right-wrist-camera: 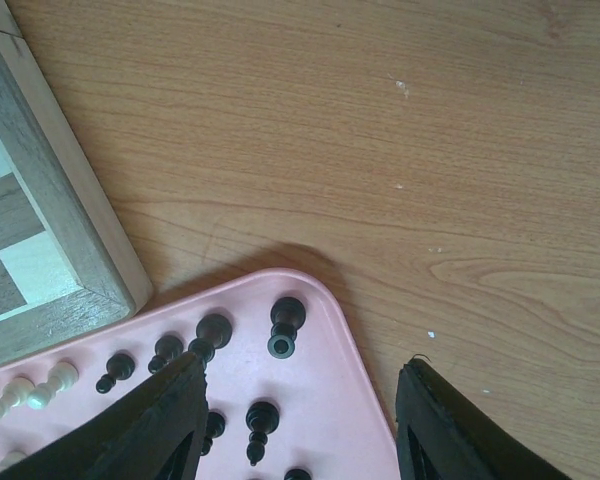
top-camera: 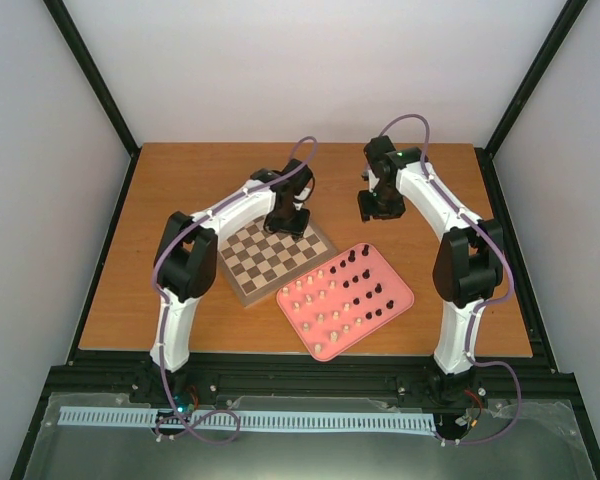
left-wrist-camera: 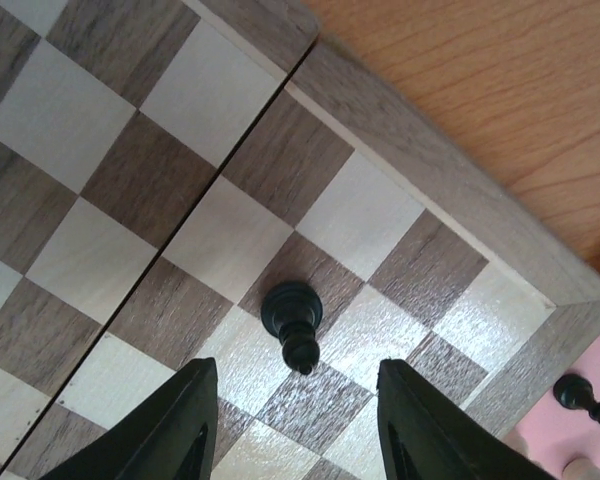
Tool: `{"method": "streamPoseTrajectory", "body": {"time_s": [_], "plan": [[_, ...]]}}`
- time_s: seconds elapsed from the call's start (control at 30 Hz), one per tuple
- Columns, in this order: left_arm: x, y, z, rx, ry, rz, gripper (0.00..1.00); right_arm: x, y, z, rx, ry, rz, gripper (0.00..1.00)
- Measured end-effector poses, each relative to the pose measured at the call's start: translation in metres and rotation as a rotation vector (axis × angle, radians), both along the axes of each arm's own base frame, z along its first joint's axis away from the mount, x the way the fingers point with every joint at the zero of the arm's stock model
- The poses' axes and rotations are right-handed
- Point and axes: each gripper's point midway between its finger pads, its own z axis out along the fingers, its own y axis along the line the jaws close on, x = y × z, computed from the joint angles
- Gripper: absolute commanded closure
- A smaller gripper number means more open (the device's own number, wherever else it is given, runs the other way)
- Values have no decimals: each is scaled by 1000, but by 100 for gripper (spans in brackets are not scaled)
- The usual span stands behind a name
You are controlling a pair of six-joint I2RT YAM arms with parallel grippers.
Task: Set up the chess pieces on the board
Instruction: Pick up the chess piece from the chessboard.
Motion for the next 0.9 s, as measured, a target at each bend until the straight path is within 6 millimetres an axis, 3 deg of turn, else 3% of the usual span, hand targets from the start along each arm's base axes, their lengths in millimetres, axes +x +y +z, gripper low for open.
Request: {"method": "streamPoseTrajectory", "body": {"time_s": [0.3,0.43,0.9], "plan": [[6,-5,-10,2,11,1,60,2,-2,0,1,-5,-2,47],[5,-5,-18,12,28,2,70,3,-5,0,1,-5,-9,47],[9,-7,-21,16,32,2,89,2,-8,-2,-1,3,-17,47]]}}
